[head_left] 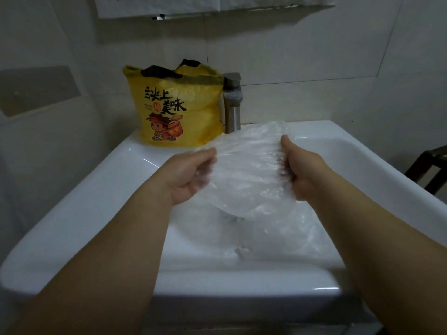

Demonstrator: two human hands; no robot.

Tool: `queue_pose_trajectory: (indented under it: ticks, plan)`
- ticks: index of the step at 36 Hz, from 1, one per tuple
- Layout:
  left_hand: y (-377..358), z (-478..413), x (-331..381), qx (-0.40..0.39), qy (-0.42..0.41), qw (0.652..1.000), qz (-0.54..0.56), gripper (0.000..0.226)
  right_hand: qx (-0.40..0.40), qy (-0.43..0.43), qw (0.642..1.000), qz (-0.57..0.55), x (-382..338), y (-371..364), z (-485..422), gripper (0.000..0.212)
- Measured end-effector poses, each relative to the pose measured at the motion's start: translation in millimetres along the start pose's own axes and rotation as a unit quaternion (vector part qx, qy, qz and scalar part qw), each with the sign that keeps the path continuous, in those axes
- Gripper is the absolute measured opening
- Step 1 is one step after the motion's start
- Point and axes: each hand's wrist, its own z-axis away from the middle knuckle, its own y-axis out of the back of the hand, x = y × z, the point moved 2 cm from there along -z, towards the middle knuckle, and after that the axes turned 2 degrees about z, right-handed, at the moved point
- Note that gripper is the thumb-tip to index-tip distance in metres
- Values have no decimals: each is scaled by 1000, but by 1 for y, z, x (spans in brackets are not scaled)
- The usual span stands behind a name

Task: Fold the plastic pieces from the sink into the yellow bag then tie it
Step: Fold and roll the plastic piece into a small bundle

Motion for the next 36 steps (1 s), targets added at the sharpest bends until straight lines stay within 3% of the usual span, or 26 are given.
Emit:
queue_pose_trajectory:
  ticks: [3,8,10,13,15,17,21,26,29,31,36]
  plan:
    - [7,-2,4,60,-26,997,41,14,-43,-60,995,-60,-2,1,2,38]
    - [12,-4,6,88,-47,992,72,11,-154,33,982,-101,-8,-1,-1,69]
    - [11,-1,8,86,-53,989,111,17,-165,83,979,-85,-10,-3,6,63]
    - [14,-3,12,26,-70,977,199,39,-138,114,981,-68,-12,-6,7,36]
    - [15,-3,15,-16,-94,974,206,33,-124,105,983,-85,-12,-5,4,26]
    - [13,0,18,-29,-109,978,176,27,-146,85,982,-88,-13,-4,4,16]
    - [10,4,19,-23,-116,987,109,25,-181,95,979,-8,-14,-1,5,50]
    - [14,4,16,30,-165,984,-60,29,-154,134,970,135,-10,3,2,64]
    - [13,3,10,78,-236,937,-246,47,-92,196,943,252,-7,5,-2,67]
    - [13,4,7,104,-271,900,-324,43,-45,241,899,363,-7,7,-3,60]
    - [16,5,9,152,-323,856,-374,17,19,327,832,448,-9,11,-9,35]
